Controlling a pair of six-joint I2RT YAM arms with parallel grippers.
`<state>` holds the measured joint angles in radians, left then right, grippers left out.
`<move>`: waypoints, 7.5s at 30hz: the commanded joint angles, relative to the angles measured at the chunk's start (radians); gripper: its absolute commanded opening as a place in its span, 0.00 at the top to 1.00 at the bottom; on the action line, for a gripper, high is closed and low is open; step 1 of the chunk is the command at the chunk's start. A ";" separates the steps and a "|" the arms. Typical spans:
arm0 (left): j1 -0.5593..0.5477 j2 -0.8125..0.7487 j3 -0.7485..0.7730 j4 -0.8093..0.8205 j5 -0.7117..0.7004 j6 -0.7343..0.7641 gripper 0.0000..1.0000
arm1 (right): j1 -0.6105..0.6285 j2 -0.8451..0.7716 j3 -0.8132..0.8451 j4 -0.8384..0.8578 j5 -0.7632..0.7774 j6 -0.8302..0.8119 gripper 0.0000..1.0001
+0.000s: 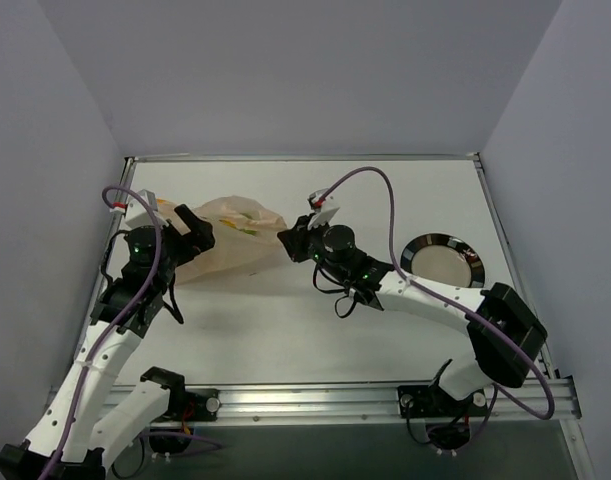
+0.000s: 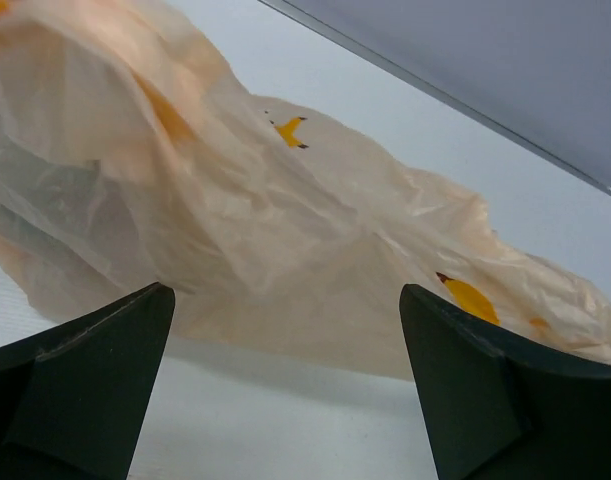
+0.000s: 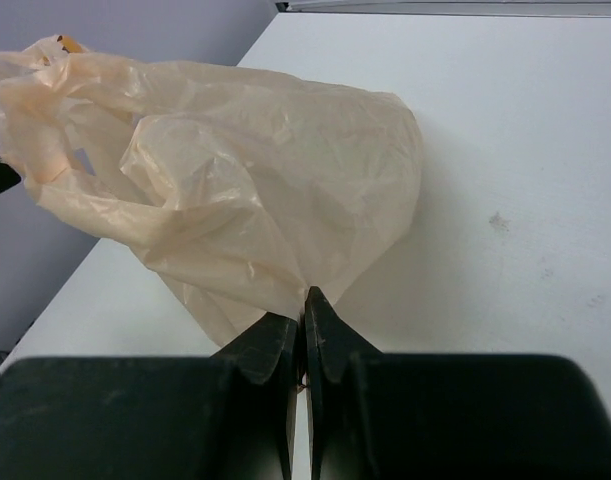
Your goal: Take the fake fruits out of the plastic bag
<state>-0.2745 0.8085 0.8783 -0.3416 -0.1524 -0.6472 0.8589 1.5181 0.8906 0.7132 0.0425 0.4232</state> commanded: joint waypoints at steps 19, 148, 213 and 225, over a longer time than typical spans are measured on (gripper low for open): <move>-0.011 0.109 -0.114 0.368 -0.035 -0.049 0.79 | -0.014 -0.320 -0.174 -0.139 0.122 0.003 1.00; 0.012 -0.282 -0.598 0.211 0.108 -0.267 0.98 | -0.248 0.335 0.064 -0.082 -0.125 -0.006 1.00; -0.100 -0.065 0.171 -0.214 0.221 -0.034 0.97 | -0.235 0.645 0.743 -0.406 -0.032 -0.182 0.92; -0.353 0.374 0.237 -0.036 -0.010 0.023 0.98 | -0.236 0.630 0.737 -0.400 -0.073 -0.185 0.92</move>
<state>-0.6529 1.1770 1.1172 -0.4477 -0.0608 -0.6495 0.6277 2.2333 1.6428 0.2874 -0.0025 0.2562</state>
